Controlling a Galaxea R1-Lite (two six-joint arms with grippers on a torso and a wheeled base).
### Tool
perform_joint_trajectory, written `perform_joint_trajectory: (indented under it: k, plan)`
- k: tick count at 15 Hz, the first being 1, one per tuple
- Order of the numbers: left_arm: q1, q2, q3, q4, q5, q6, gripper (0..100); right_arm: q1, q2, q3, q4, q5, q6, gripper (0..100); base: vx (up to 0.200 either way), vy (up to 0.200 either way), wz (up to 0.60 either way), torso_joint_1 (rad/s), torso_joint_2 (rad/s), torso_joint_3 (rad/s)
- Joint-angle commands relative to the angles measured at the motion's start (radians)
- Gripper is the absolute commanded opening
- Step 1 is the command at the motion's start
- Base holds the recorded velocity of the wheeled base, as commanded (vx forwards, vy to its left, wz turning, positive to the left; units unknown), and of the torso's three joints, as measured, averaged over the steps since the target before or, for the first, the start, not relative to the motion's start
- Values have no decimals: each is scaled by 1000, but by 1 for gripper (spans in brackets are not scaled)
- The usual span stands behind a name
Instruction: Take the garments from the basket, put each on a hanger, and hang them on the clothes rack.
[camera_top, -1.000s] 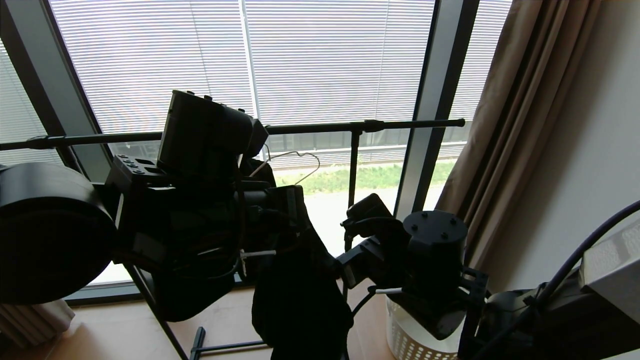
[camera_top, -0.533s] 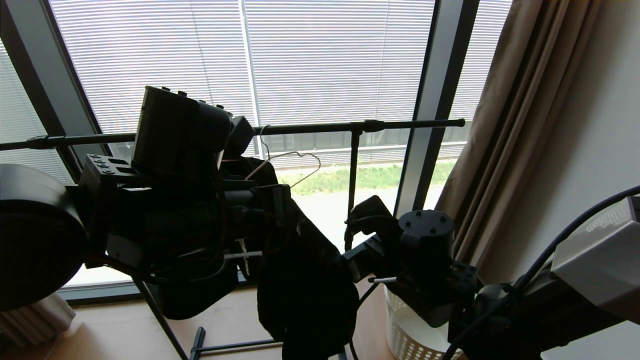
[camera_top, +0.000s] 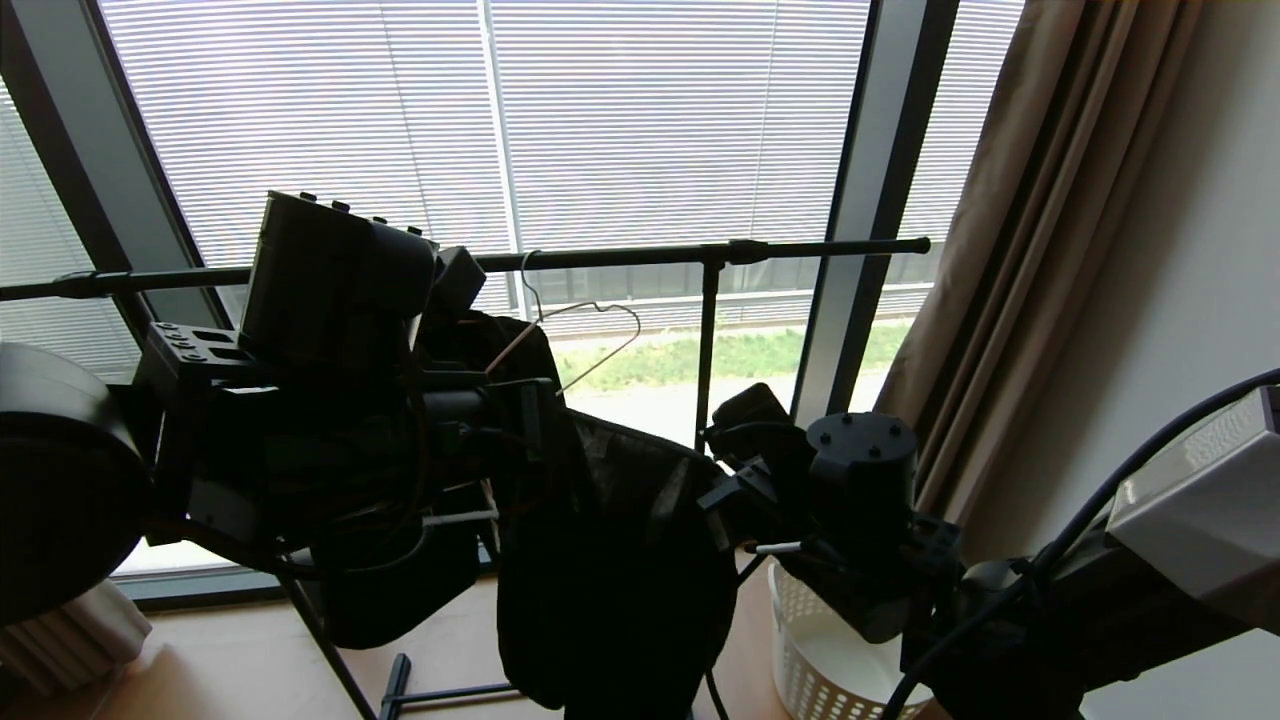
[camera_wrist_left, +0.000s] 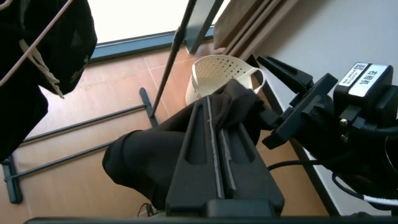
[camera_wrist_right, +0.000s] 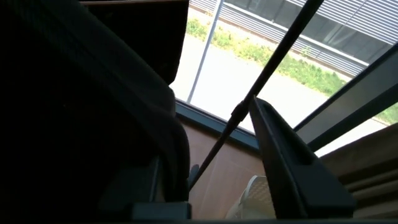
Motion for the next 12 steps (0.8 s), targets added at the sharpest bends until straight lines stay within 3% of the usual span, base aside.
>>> perform_joint_trajectory:
  k: [1, 5, 12]
  plan:
    - [16, 0, 29, 0, -2, 2, 0, -19, -23, -12, 1, 0, 0, 0, 0, 0, 0, 0, 0, 0]
    - [37, 5, 120, -1, -8, 57, 0, -37, -95, -18, 12, 0, 0, 0, 0, 0, 0, 0, 0, 0]
    - [37, 34, 153, -12, -8, 65, 0, 10, -193, 30, 12, -17, -37, 0, 0, 0, 0, 0, 0, 0]
